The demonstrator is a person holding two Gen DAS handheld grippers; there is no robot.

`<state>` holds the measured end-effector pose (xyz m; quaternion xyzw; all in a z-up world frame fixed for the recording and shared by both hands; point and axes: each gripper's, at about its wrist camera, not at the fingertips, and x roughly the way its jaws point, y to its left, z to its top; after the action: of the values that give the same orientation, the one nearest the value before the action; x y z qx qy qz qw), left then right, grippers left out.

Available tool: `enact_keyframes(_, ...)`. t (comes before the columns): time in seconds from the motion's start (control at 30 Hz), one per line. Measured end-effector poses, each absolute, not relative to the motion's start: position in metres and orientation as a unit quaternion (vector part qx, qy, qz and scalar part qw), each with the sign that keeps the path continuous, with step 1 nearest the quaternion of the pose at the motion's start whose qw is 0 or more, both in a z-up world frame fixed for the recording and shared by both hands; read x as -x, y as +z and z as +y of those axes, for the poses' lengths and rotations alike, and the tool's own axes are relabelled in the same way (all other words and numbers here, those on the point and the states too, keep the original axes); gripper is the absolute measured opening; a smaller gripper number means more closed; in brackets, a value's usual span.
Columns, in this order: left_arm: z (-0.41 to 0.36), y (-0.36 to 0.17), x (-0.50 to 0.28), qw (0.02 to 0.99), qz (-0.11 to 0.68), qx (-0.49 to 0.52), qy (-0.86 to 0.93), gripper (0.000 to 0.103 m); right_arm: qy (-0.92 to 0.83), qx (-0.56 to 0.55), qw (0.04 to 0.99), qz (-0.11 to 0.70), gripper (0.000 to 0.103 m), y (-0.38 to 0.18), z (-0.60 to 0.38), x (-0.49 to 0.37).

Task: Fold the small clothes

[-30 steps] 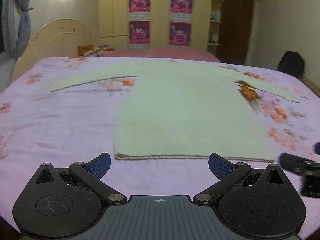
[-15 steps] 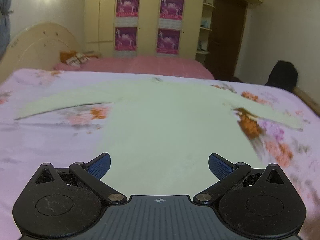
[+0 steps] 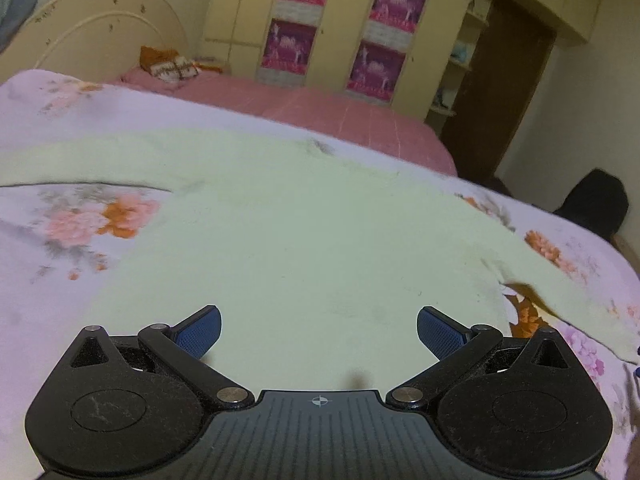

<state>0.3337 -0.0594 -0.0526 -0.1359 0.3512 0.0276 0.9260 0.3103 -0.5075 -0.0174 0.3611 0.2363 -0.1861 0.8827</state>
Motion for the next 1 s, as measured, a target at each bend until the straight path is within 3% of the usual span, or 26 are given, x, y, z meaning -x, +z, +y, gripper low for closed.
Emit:
enact_keyframes(0.23, -0.064, -0.065, -0.367, 0.912, 0.381, 0.149, 0.033, 0.103, -0.194, -0.395, 0.869, 0.228, 0.025, -0.047, -0.524, -0.328)
enact_keyframes(0.3, -0.06, -0.067, -0.372, 0.912, 0.382, 0.145, 0.033, 0.103, -0.195, -0.384, 0.873, 0.23, 0.009, -0.047, -0.523, -0.333)
enact_keyframes(0.33, -0.058, -0.068, -0.374, 0.914, 0.381, 0.141, 0.029, 0.103, -0.195, -0.379, 0.874, 0.232, 0.007, -0.045, -0.525, -0.334)
enact_keyframes(0.63, -0.014, -0.064, -0.414, 0.913, 0.397, 0.094, 0.019, 0.103, -0.148, -0.294, 0.915, 0.232, 0.006, -0.011, -0.479, -0.373)
enact_keyframes(1.0, 0.068, -0.054, -0.455, 0.921, 0.367, 0.128, -0.022, 0.103, 0.022, -0.183, 0.949, 0.255, 0.005, 0.028, -0.264, -0.456)
